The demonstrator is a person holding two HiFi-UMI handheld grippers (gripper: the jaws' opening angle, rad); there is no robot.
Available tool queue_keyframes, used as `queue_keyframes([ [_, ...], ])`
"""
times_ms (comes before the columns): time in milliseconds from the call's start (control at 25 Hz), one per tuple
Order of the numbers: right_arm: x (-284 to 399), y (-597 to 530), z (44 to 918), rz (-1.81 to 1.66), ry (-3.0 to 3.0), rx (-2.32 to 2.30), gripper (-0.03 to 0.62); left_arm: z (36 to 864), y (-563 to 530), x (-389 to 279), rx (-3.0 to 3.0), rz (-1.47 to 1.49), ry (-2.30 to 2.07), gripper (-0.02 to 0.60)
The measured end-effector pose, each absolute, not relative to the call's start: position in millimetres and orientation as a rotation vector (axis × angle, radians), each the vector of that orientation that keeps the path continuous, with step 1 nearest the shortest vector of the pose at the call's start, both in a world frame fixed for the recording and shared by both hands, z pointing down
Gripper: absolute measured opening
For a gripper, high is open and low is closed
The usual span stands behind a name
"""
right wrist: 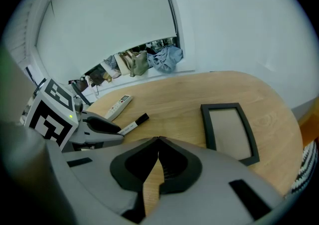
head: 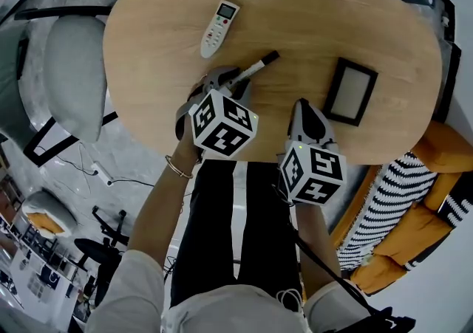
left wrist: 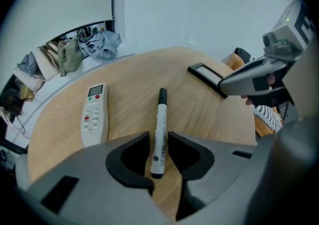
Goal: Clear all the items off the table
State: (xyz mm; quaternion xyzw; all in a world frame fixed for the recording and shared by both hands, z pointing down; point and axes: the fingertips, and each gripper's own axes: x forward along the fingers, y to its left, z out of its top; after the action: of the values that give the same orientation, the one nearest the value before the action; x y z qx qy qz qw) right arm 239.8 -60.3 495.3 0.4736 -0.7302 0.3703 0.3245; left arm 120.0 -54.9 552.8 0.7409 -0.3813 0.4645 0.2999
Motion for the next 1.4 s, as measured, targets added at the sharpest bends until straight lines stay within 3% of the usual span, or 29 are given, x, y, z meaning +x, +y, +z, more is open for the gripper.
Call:
queue_keyframes([
  [520, 240.0, -60.5, 496.4, 0.948, -1.914, 1.221, 0.025, 553.2, -53.1, 122.3, 1.959, 1.266, -1.020, 0.072],
  [880, 227.4, -63.1, 492.8, 0.909, -1.934, 1.191, 0.025, 532.1, -47.9, 105.4, 1.911, 1.079, -1.119, 0.071],
  [1400, 146.9, -51.5, 492.4, 0.816, -2.000, 1.035, 0.025, 506.6, -18.1, 35.8, 1.821, 0.856, -1.327, 0.071],
])
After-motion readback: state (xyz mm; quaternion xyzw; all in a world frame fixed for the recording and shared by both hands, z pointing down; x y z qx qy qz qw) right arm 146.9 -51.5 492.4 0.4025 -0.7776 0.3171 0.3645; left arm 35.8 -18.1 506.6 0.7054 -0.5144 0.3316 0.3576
